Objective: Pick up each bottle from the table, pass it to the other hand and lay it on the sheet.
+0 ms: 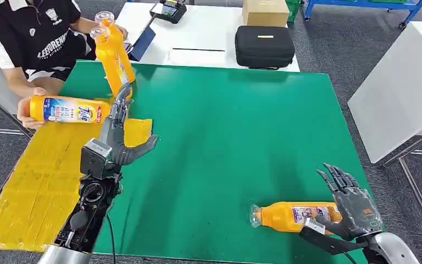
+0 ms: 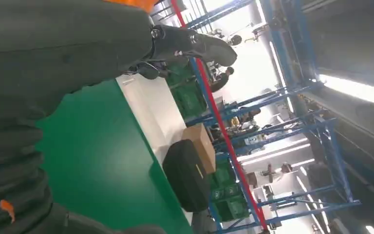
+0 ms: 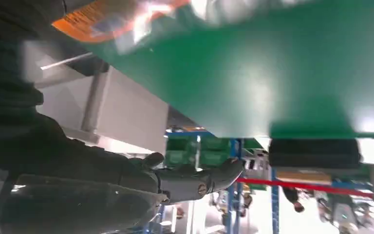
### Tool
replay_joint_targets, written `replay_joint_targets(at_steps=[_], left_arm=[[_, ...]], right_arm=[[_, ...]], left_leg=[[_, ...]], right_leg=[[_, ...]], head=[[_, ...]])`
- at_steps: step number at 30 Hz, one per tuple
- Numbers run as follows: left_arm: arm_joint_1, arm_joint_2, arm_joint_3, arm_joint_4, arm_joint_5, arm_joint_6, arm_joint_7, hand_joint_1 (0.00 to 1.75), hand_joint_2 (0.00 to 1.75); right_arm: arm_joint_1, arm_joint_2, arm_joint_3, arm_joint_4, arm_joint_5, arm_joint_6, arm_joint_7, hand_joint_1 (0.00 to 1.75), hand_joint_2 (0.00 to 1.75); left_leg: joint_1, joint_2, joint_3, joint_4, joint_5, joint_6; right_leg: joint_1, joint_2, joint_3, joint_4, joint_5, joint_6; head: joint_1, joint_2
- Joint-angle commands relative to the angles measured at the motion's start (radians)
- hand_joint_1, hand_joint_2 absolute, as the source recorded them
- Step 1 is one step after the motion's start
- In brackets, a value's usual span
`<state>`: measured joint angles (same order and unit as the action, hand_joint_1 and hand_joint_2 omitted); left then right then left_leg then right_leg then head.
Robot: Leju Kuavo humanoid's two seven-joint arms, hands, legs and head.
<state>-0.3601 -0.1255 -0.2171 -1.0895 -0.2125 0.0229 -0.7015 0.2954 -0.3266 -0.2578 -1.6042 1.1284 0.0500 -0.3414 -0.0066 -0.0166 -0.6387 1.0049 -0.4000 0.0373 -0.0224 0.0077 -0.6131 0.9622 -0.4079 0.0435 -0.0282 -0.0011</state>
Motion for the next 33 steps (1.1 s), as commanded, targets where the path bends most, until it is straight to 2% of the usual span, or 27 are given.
replay_joint_targets(at_steps=[1, 10, 11, 13, 14, 17, 22, 23, 24, 25, 27, 29, 30, 33], left_arm=[[-0.049, -0.009, 0.02, 0.09, -0.003, -0.002, 0.003, 0.0, 1.75], [-0.055, -0.013, 0.031, 0.109, 0.003, -0.005, 0.003, 0.0, 1.75], [-0.057, -0.013, 0.033, 0.113, 0.004, -0.006, 0.003, 0.0, 1.75], [-0.061, -0.013, 0.036, 0.12, 0.005, -0.007, 0.003, 0.0, 1.75], [-0.064, -0.013, 0.038, 0.126, 0.006, -0.009, 0.003, 0.0, 1.75], [-0.068, -0.014, 0.039, 0.133, 0.009, -0.012, 0.003, 0.0, 1.75], [-0.069, -0.014, 0.04, 0.134, 0.01, -0.011, 0.003, 0.0, 1.75], [-0.071, -0.013, 0.046, 0.139, 0.014, -0.01, 0.003, 0.0, 1.75], [-0.069, -0.014, 0.052, 0.138, 0.015, -0.008, 0.003, 0.0, 1.75], [-0.067, -0.014, 0.054, 0.137, 0.013, -0.009, 0.003, 0.0, 1.75], [-0.064, -0.02, 0.066, 0.139, 0.006, -0.013, 0.003, 0.0, 1.75], [-0.062, -0.025, 0.069, 0.141, 0.0, -0.012, 0.003, 0.0, 1.75], [-0.061, -0.027, 0.068, 0.142, -0.001, -0.01, 0.003, 0.0, 1.75], [-0.059, -0.027, 0.067, 0.141, -0.001, -0.008, 0.003, 0.0, 1.75]], right_arm=[[-0.046, 0.081, -0.04, 0.131, 0.012, -0.005, -0.004, 0.0, 1.75], [-0.121, 0.059, -0.039, 0.266, 0.041, 0.029, -0.034, 0.0, 1.75], [-0.124, 0.056, -0.034, 0.277, 0.041, 0.033, -0.039, 0.0, 1.75], [-0.129, 0.052, -0.025, 0.296, 0.041, 0.04, -0.045, 0.0, 1.75], [-0.131, 0.048, -0.018, 0.307, 0.041, 0.049, -0.049, 0.0, 1.75], [-0.125, 0.041, -0.008, 0.318, 0.039, 0.069, -0.052, 0.0, 1.75], [-0.124, 0.039, -0.006, 0.319, 0.039, 0.071, -0.052, 0.0, 1.75], [-0.146, 0.057, -0.005, 0.285, -0.013, 0.037, -0.104, 0.0, 1.75], [-0.175, 0.092, -0.015, 0.249, -0.038, -0.064, -0.13, 0.0, 1.75], [-0.189, 0.098, 0.001, 0.234, -0.033, -0.058, -0.115, 0.0, 1.75], [-0.195, 0.158, -0.011, 0.124, -0.136, -0.155, -0.175, 0.0, 1.75], [-0.173, 0.191, -0.001, 0.018, -0.18, -0.183, -0.173, 0.0, 1.75], [-0.156, 0.21, -0.003, -0.034, -0.249, -0.215, -0.213, 0.0, 1.75], [-0.126, 0.214, 0.001, -0.081, -0.253, -0.217, -0.207, 0.0, 1.75]], left_leg=[[0.002, 0.001, 0.007, -0.001, -0.002, -0.003], [0.002, 0.002, 0.005, -0.001, -0.001, -0.002], [0.002, 0.003, 0.009, -0.001, -0.003, -0.003], [0.002, 0.001, 0.005, -0.001, -0.001, -0.002], [0.002, 0.001, 0.009, -0.001, -0.002, -0.003], [0.001, 0.0, 0.006, -0.001, -0.001, -0.001], [0.002, 0.0, 0.009, -0.001, -0.002, -0.002], [0.002, 0.0, 0.007, -0.001, -0.001, -0.001], [0.002, 0.0, 0.01, -0.001, -0.002, -0.002], [0.002, 0.0, 0.01, -0.001, -0.002, -0.002], [0.002, 0.005, 0.011, -0.001, -0.002, -0.003], [0.001, 0.004, 0.007, -0.001, -0.001, -0.002], [0.0, 0.004, 0.006, -0.001, -0.001, -0.002], [0.001, 0.002, 0.007, -0.001, -0.001, -0.002]], right_leg=[[0.002, -0.001, 0.008, -0.002, -0.002, -0.003], [0.002, 0.001, 0.006, -0.002, 0.0, -0.002], [0.002, 0.001, 0.009, -0.003, -0.002, -0.003], [0.002, 0.001, 0.006, -0.002, -0.001, -0.002], [0.002, 0.0, 0.01, -0.003, -0.002, -0.003], [0.002, 0.0, 0.006, -0.002, -0.001, -0.002], [0.002, -0.001, 0.009, -0.002, -0.002, -0.002], [0.002, -0.001, 0.008, -0.002, -0.001, -0.002], [0.002, -0.001, 0.01, -0.002, -0.002, -0.003], [0.002, -0.001, 0.01, -0.002, -0.002, -0.003], [0.002, 0.004, 0.01, -0.002, -0.001, -0.003], [0.001, 0.004, 0.006, -0.001, 0.0, -0.002], [0.001, 0.003, 0.006, 0.0, 0.0, -0.002], [0.001, 0.002, 0.007, 0.0, -0.001, -0.002]], head=[[0.0, 0.0], [0.0, 0.0], [0.0, 0.0], [0.0, 0.0], [0.0, 0.0], [0.0, 0.0], [0.0, 0.0], [0.0, 0.0], [0.0, 0.0], [0.0, 0.0], [0.0, 0.0], [0.0, 0.0], [0.0, 0.0], [0.0, 0.0]])
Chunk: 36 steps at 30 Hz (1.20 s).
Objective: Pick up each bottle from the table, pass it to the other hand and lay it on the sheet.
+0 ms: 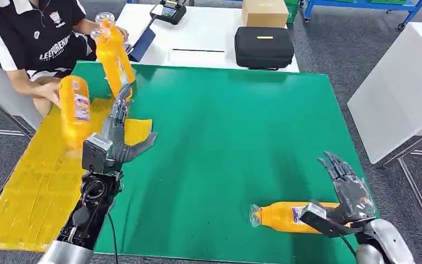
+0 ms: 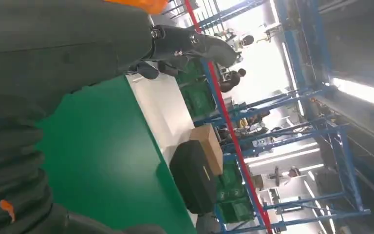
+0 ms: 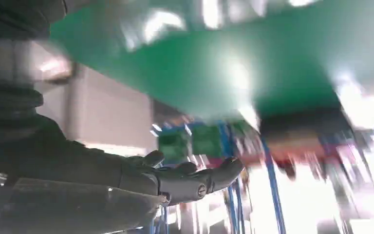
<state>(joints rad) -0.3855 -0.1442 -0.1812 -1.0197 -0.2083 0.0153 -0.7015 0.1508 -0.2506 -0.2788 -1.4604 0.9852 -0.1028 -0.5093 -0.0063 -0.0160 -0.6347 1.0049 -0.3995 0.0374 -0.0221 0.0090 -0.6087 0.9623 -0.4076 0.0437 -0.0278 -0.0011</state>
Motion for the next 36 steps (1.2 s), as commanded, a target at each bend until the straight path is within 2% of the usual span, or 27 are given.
replay_joint_targets(at_steps=[1, 3, 5, 7, 8, 9, 11, 12, 14, 17, 19, 22, 23, 28, 31, 32, 36], left_arm=[[-0.034, -0.009, 0.031, 0.071, -0.005, -0.001, 0.003, 0.0, 1.75], [-0.035, -0.007, 0.03, 0.074, 0.001, 0.007, 0.003, 0.0, 1.75], [-0.037, -0.006, 0.029, 0.074, 0.006, 0.011, 0.003, 0.0, 1.75], [-0.046, -0.005, 0.029, 0.084, 0.01, 0.011, 0.003, 0.0, 1.75], [-0.052, -0.005, 0.03, 0.091, 0.013, 0.009, 0.003, 0.0, 1.75], [-0.057, -0.003, 0.029, 0.095, 0.016, 0.005, 0.003, 0.0, 1.75], [-0.059, -0.001, 0.03, 0.097, 0.017, 0.005, 0.003, 0.0, 1.75], [-0.062, -0.001, 0.029, 0.101, 0.019, 0.002, 0.003, 0.0, 1.75], [-0.069, 0.002, 0.029, 0.111, 0.025, -0.001, 0.003, 0.0, 1.75], [-0.072, 0.005, 0.029, 0.113, 0.029, -0.004, 0.003, 0.0, 1.75], [-0.079, 0.003, 0.031, 0.127, 0.034, -0.009, 0.003, 0.0, 1.75], [-0.087, 0.0, 0.032, 0.14, 0.035, -0.008, 0.003, 0.0, 1.75], [-0.089, -0.001, 0.033, 0.143, 0.036, -0.008, 0.003, 0.0, 1.75], [-0.084, -0.001, 0.039, 0.145, 0.042, 0.0, 0.003, 0.0, 1.75], [-0.083, 0.0, 0.04, 0.144, 0.044, -0.001, 0.003, 0.0, 1.75], [-0.082, 0.0, 0.043, 0.147, 0.046, 0.0, 0.003, 0.0, 1.75], [-0.082, 0.001, 0.043, 0.147, 0.048, 0.0, 0.003, 0.0, 1.75]], right_arm=[[0.018, 0.138, 0.022, -0.224, -0.11, -0.064, -0.039, 0.0, 1.75], [0.014, 0.154, 0.017, -0.24, -0.186, -0.122, -0.106, 0.0, 1.75], [0.007, 0.169, 0.053, -0.296, -0.226, -0.128, -0.119, 0.0, 1.75], [0.016, 0.149, 0.097, -0.325, -0.224, -0.083, -0.093, 0.0, 1.75], [0.031, 0.125, 0.131, -0.33, -0.194, -0.022, -0.059, 0.0, 1.75], [0.044, 0.119, 0.142, -0.334, -0.182, -0.006, -0.052, 0.0, 1.75], [0.055, 0.12, 0.143, -0.331, -0.18, -0.007, -0.053, 0.0, 1.75], [0.067, 0.093, 0.165, -0.324, -0.157, 0.028, -0.06, 0.0, 1.75], [0.105, 0.036, 0.201, -0.31, -0.091, 0.148, 0.0, 0.0, 1.75], [0.132, 0.018, 0.203, -0.3, -0.081, 0.163, 0.001, 0.0, 1.75], [0.158, -0.028, 0.216, -0.273, -0.049, 0.235, 0.042, 0.0, 1.75], [0.178, -0.064, 0.217, -0.249, -0.031, 0.275, 0.076, 0.0, 1.75], [0.181, -0.075, 0.218, -0.238, -0.026, 0.283, 0.087, 0.0, 1.75], [0.166, -0.115, 0.223, -0.178, -0.003, 0.315, 0.137, 0.0, 1.75], [0.157, -0.119, 0.223, -0.163, -0.003, 0.317, 0.138, 0.0, 1.75], [0.139, -0.122, 0.221, -0.136, -0.001, 0.316, 0.151, 0.0, 1.75], [0.127, -0.127, 0.222, -0.12, -0.001, 0.318, 0.15, 0.0, 1.75]], left_leg=[[0.001, 0.001, 0.003, -0.001, -0.001, -0.002], [0.002, 0.002, 0.008, 0.0, -0.004, -0.003], [0.001, 0.003, 0.004, -0.001, -0.002, -0.002], [0.001, 0.003, 0.003, 0.0, -0.003, -0.003], [0.001, 0.002, 0.001, 0.0, -0.001, -0.002], [0.001, 0.003, 0.005, 0.0, -0.004, -0.003], [0.002, 0.001, 0.002, 0.0, -0.002, -0.002], [0.002, 0.001, 0.005, 0.0, -0.003, -0.003], [0.001, 0.0, 0.002, -0.001, -0.002, -0.002], [0.002, 0.0, 0.006, 0.0, -0.004, -0.003], [0.001, -0.001, 0.002, -0.001, -0.002, -0.002], [0.002, -0.001, 0.005, 0.0, -0.004, -0.003], [0.002, -0.002, 0.002, -0.001, -0.002, -0.002], [0.001, -0.001, 0.003, -0.001, -0.002, -0.002], [0.002, 0.001, 0.009, -0.001, -0.005, -0.004], [0.002, 0.0, 0.004, -0.001, -0.003, -0.002], [0.002, 0.002, 0.005, -0.001, -0.003, -0.003]], right_leg=[[0.001, 0.0, 0.003, -0.001, -0.001, -0.002], [0.002, 0.0, 0.007, 0.0, -0.004, -0.004], [0.002, 0.002, 0.003, 0.0, -0.002, -0.003], [0.001, 0.002, 0.002, 0.0, -0.002, -0.003], [0.001, 0.001, 0.001, 0.0, -0.001, -0.002], [0.002, 0.001, 0.004, 0.001, -0.003, -0.004], [0.002, -0.001, 0.002, 0.0, -0.002, -0.003], [0.002, -0.001, 0.005, 0.0, -0.004, -0.004], [0.002, -0.001, 0.002, 0.0, -0.002, -0.003], [0.003, -0.002, 0.007, -0.001, -0.004, -0.004], [0.001, -0.002, 0.002, -0.001, -0.002, -0.002], [0.002, -0.002, 0.006, -0.001, -0.004, -0.003], [0.002, -0.002, 0.003, -0.001, -0.002, -0.002], [0.002, -0.002, 0.004, -0.001, -0.002, -0.002], [0.002, -0.001, 0.01, -0.001, -0.005, -0.004], [0.002, -0.001, 0.004, -0.002, -0.002, -0.003], [0.002, 0.0, 0.005, -0.002, -0.002, -0.003]], head=[[0.0, 0.0], [0.0, 0.0], [0.0, 0.0], [0.0, 0.0], [0.0, 0.0], [0.0, 0.0], [0.0, 0.0], [0.0, 0.0], [0.0, 0.0], [0.0, 0.0], [0.0, 0.0], [-0.001, 0.0], [0.0, 0.0], [0.0, 0.0], [-0.001, 0.0], [0.0, 0.0], [0.0, 0.0]])
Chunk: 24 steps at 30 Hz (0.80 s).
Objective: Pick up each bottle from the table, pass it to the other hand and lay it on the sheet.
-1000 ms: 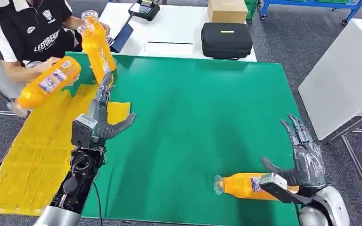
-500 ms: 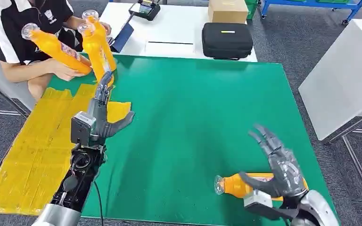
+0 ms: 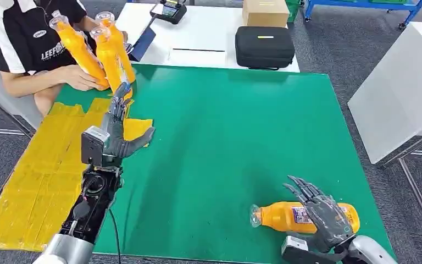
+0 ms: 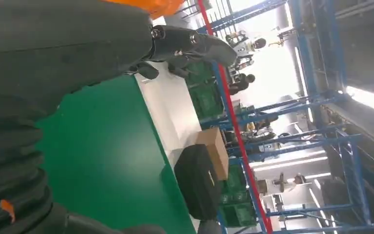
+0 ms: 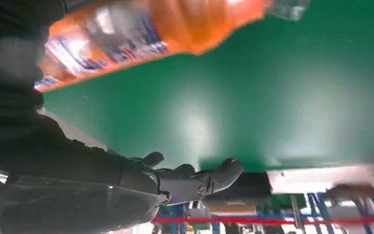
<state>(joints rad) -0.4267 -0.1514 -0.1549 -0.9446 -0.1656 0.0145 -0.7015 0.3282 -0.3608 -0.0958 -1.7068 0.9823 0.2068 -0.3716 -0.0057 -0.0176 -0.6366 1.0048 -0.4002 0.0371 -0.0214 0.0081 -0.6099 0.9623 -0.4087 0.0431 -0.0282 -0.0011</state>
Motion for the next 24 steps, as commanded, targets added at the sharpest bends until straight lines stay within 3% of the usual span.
replay_joint_targets(at_steps=[1, 6, 14, 24], left_arm=[[-0.041, 0.009, 0.017, 0.071, 0.005, 0.001, 0.003, 0.0, 1.75], [-0.054, 0.005, 0.021, 0.091, 0.01, -0.011, 0.003, 0.0, 1.75], [-0.048, 0.002, 0.022, 0.093, 0.016, -0.016, 0.003, 0.0, 1.75], [-0.033, 0.008, 0.032, 0.086, 0.027, -0.017, 0.003, 0.0, 1.75]], right_arm=[[-0.051, -0.016, 0.039, 0.126, 0.001, 0.008, 0.013, 0.0, 1.75], [-0.095, -0.015, 0.024, 0.193, 0.01, 0.006, 0.054, 0.0, 1.75], [-0.077, 0.004, -0.033, 0.261, 0.013, -0.013, 0.069, 0.0, 1.75], [-0.087, 0.004, -0.072, 0.33, 0.012, -0.002, 0.046, 0.0, 1.75]], left_leg=[[0.001, 0.004, 0.009, -0.001, -0.004, -0.003], [0.001, 0.004, 0.009, -0.001, -0.003, -0.003], [0.001, 0.001, 0.006, -0.001, -0.002, -0.002], [0.001, 0.002, 0.007, -0.001, -0.003, -0.002]], right_leg=[[0.002, 0.001, 0.009, -0.002, -0.002, -0.003], [0.001, 0.001, 0.008, -0.002, -0.002, -0.003], [0.001, -0.001, 0.006, -0.002, -0.002, -0.002], [0.001, 0.0, 0.007, -0.002, -0.002, -0.002]], head=[[0.0, 0.0], [0.0, 0.0], [0.0, 0.0], [0.0, 0.0]])
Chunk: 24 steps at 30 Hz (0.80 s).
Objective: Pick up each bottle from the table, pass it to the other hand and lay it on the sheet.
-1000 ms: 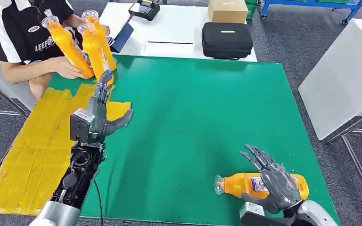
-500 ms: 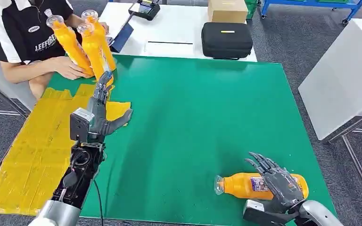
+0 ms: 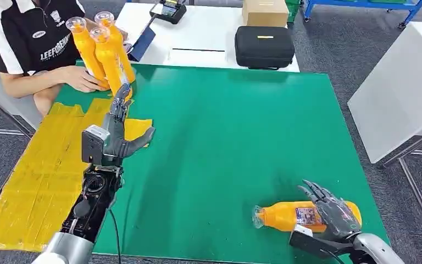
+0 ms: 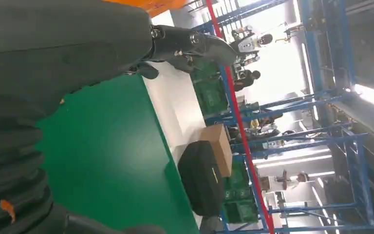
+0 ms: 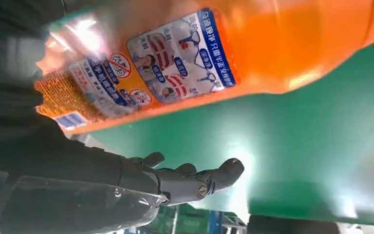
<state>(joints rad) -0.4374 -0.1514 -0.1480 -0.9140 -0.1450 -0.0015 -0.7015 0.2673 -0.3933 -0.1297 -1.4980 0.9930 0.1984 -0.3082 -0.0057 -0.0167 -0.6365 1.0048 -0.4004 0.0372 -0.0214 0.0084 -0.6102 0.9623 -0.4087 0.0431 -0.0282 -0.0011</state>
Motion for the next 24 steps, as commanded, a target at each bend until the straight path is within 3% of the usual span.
replay_joint_targets(at_steps=[1, 5, 24], left_arm=[[-0.017, 0.011, 0.027, 0.05, 0.009, -0.004, 0.003, 0.0, 1.75], [-0.015, 0.009, 0.033, 0.058, 0.01, 0.002, 0.003, 0.0, 1.75], [-0.018, 0.005, 0.044, 0.086, 0.009, -0.003, 0.003, 0.0, 1.75]], right_arm=[[-0.041, 0.036, -0.038, 0.142, 0.005, 0.013, -0.02, 0.0, 1.75], [-0.098, 0.041, -0.034, 0.216, 0.044, 0.006, -0.013, 0.0, 1.75], [-0.168, 0.041, -0.031, 0.339, 0.086, -0.021, -0.001, 0.0, 1.75]], left_leg=[[0.001, 0.001, 0.005, -0.001, -0.002, -0.002], [0.001, 0.003, 0.005, -0.001, -0.002, -0.002], [0.001, 0.001, 0.004, -0.001, -0.001, -0.002]], right_leg=[[0.001, -0.001, 0.005, -0.002, -0.001, -0.002], [0.001, 0.002, 0.005, -0.002, 0.0, -0.002], [0.001, 0.0, 0.005, -0.002, 0.0, -0.002]], head=[[0.0, 0.0], [0.0, 0.0], [0.0, 0.0]])
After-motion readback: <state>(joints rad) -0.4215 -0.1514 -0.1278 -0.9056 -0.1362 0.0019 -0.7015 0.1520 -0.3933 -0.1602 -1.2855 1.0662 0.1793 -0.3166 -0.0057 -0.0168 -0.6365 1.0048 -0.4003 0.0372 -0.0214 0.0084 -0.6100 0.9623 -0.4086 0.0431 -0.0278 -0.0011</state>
